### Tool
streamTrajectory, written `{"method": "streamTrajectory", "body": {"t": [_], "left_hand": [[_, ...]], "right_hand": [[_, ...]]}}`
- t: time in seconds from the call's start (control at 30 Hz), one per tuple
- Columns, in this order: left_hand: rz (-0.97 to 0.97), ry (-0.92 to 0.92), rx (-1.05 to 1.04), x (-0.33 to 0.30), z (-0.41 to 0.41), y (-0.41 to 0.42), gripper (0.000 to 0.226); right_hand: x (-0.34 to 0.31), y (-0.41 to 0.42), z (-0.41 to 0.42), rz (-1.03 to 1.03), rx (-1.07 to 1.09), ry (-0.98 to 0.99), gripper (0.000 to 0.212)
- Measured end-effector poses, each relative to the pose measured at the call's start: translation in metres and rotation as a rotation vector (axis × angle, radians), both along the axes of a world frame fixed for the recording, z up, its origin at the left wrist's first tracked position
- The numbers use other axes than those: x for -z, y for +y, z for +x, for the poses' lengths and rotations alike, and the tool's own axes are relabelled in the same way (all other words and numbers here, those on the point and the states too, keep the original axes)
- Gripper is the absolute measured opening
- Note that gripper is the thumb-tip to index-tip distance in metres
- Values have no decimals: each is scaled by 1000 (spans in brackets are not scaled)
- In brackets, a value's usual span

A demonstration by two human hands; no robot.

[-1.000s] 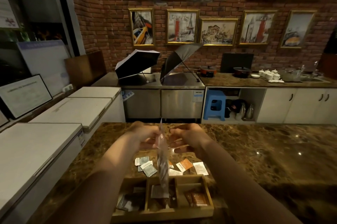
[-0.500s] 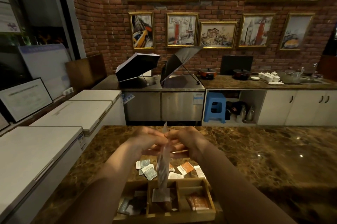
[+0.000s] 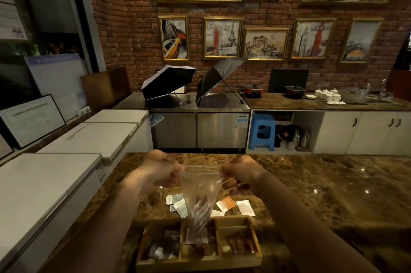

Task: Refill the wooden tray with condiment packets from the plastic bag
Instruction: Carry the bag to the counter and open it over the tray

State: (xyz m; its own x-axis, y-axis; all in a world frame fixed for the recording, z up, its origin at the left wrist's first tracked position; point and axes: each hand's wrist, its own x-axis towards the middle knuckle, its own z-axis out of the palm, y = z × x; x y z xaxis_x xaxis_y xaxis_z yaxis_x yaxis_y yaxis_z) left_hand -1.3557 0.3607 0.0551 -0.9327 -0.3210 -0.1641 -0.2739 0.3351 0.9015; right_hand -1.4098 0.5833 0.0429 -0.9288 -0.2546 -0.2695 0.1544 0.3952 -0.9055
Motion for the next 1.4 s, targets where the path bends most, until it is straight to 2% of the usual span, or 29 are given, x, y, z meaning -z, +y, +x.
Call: {"method": "streamTrajectory", "body": {"t": [0.07,0.17,0.23,0.37,0.47,0.5,0.57,0.63,0.7,0.8,0.87,0.93,1.0,1.07,1.2,1.4], "left_hand": [[-151,26,14,1,-1,2,4],[-533,88,128,1,-5,3,4],[-567,123,187,-3,-5,5,4],[-242,191,225,-14,-9,11,5],[-156,228,253,-22,-12,12,6],[-111,233,259,-24,-12,11,6],[-34,242,281,-28,-10,10,6],[18,269,292,-30,-8,7,11],[101,300,295,-28,-6,1,13],[246,318,302,-24,-5,-7,8],[304,306,291,-19,-5,-12,14],[335,302,245,-10,-7,-17,24],[352,320,181,-4,-9,-20,17],[381,322,143,1,-10,-21,12],[441,293,164,2,-14,-20,16],[512,262,186,-6,-25,-10,14]], "right_hand": [[0,2,1,59,-46,48,24],[-3,1,3,43,-56,88,28],[-3,2,4,-49,-38,108,30],[14,14,4,-230,80,-16,28],[49,24,5,-89,19,-95,25],[59,26,8,-21,-37,-107,29],[74,26,12,29,-136,-121,56],[78,21,18,-3,-220,-93,77],[79,13,21,-92,-262,-99,81],[85,4,18,-304,-204,-146,72],[89,3,15,-482,-124,-196,63],[91,4,12,-574,-87,-225,52],[93,3,9,-632,-84,-237,43],[92,2,9,-644,-88,-234,46],[98,-3,7,-611,-209,-230,79],[96,-12,7,-545,-327,-136,68]]}}
